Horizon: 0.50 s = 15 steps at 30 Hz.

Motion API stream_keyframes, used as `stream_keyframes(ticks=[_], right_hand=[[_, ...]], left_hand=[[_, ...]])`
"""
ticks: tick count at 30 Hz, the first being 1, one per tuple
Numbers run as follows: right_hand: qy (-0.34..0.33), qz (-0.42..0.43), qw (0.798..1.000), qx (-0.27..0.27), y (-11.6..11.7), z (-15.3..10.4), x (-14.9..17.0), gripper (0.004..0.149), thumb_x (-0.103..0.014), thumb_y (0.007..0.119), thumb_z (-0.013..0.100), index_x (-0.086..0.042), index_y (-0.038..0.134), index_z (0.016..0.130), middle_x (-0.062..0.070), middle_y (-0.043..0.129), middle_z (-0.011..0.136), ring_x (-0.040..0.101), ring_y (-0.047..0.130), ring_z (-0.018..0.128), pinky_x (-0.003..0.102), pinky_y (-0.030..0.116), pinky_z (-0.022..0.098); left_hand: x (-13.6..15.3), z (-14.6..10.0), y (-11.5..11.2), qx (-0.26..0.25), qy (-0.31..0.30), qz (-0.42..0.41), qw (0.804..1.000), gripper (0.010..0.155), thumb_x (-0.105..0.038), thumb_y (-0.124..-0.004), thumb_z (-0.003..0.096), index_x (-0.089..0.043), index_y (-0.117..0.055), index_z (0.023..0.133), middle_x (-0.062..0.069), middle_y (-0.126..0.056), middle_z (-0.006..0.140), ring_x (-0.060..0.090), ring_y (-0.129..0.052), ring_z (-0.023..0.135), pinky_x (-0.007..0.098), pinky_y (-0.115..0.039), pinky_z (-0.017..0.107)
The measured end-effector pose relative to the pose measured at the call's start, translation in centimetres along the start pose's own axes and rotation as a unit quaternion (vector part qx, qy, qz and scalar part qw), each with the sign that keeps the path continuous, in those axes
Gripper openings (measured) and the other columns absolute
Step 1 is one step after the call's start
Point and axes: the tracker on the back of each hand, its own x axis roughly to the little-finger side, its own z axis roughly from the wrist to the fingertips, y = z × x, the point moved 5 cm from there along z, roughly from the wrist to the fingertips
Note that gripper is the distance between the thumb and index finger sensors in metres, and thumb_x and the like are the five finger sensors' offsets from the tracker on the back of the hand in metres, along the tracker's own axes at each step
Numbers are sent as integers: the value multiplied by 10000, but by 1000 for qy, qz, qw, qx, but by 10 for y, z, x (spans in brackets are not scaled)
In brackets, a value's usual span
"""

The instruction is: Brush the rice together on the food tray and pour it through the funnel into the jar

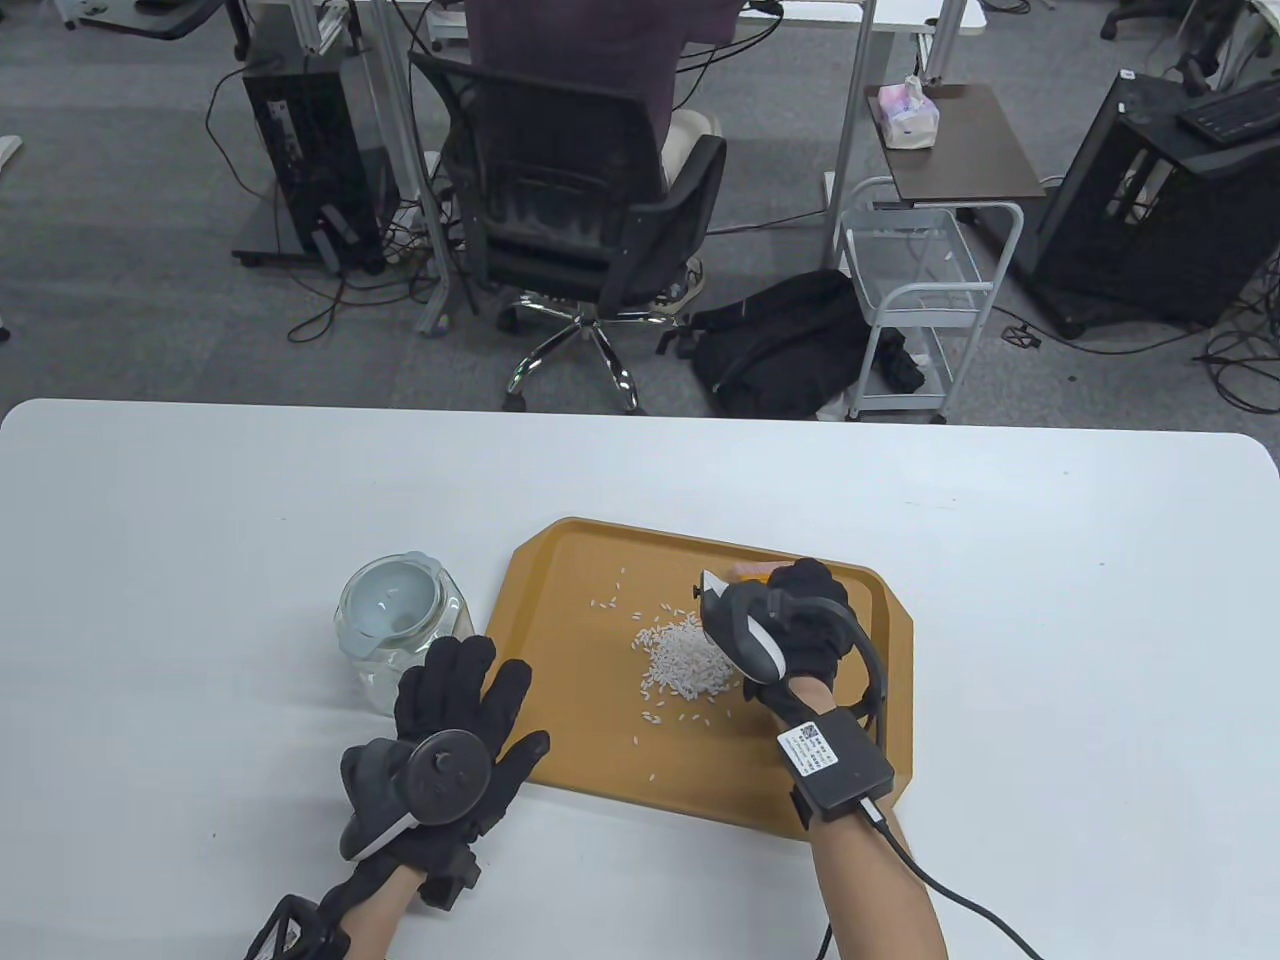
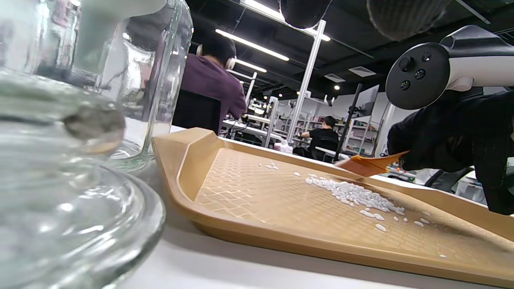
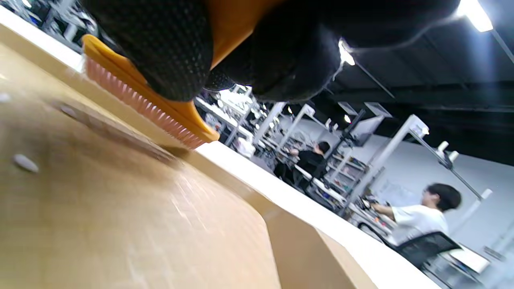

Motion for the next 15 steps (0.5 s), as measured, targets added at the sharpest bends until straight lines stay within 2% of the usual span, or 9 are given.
stream_keyframes(ticks=[5,15], right_hand=[[-42,17,999,-4,-10,-17,-5,446,-312,921,429,-205,851,856,83,811,847,251,950,485,351,861,197],[-137,52,989,-35,-36,-95,16,441,-309,972,405,-148,945,814,108,912,773,266,989,457,352,879,202]], left_hand=[[1,0,-1,2,1,-1,1000,716,-590,-667,490,-274,-469,1100,81,-223,1208,355,-119,1095,629,-163,758],[0,0,-3,6,1,3,1000,719,-590,-668,489,-271,-469,1102,85,-229,1208,358,-123,1094,631,-165,756]])
